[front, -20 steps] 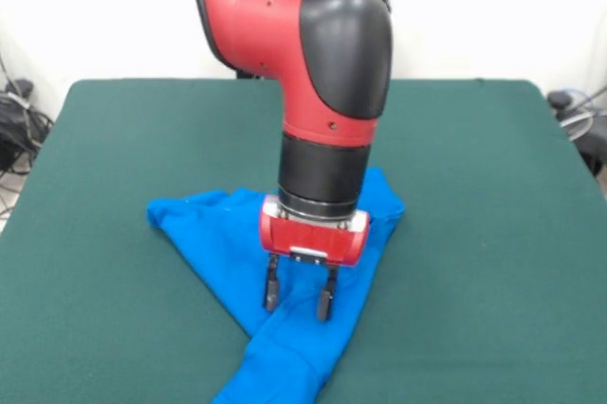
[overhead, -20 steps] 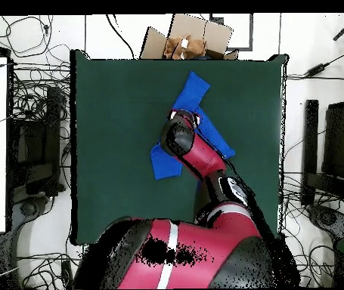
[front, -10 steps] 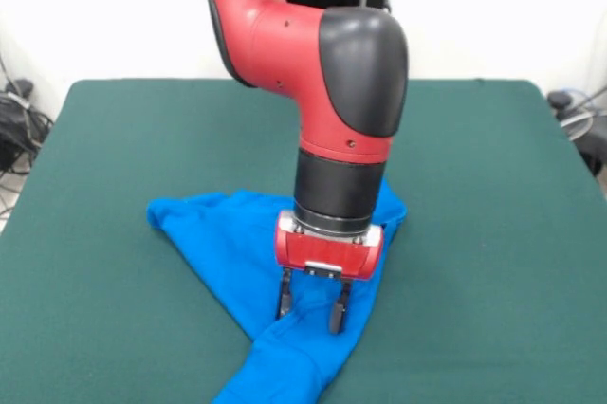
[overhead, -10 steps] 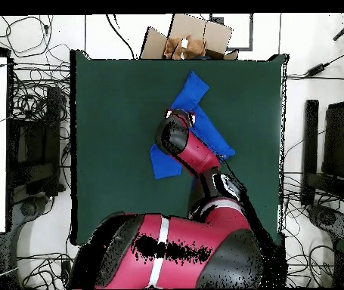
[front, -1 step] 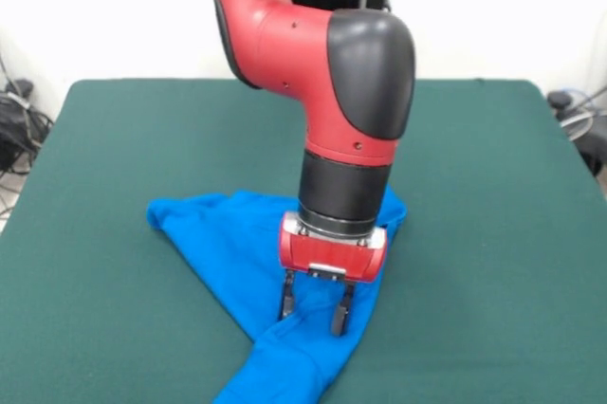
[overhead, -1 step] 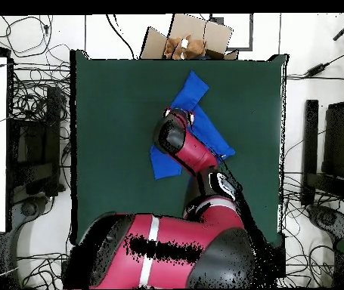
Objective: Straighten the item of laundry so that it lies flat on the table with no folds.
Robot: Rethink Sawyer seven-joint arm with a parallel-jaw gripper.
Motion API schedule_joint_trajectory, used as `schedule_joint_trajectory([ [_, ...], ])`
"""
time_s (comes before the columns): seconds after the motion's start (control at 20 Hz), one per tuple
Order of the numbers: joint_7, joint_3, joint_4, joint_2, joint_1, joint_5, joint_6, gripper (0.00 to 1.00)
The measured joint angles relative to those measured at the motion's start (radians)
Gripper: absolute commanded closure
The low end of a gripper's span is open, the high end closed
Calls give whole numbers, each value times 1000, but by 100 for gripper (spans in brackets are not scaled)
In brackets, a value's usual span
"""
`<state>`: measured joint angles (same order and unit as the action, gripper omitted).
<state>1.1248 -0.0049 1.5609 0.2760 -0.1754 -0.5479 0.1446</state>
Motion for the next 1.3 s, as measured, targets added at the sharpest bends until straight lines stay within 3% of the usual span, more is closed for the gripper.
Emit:
schedule_joint_trajectory([
  [0.2,0,-36,-21,-13,50,-65,0,0],
  [0.4,0,-107,-63,-35,147,-188,-20,0],
  [0.65,0,-243,-160,-90,317,-371,-108,0],
  [0.8,14,-327,-226,-130,402,-438,-185,0],
  [0.95,88,-447,-326,-192,490,-485,-304,0],
  [1.1,166,-517,-392,-233,522,-491,-375,0],
  [1.3,353,-623,-505,-297,544,-491,-482,0],
])
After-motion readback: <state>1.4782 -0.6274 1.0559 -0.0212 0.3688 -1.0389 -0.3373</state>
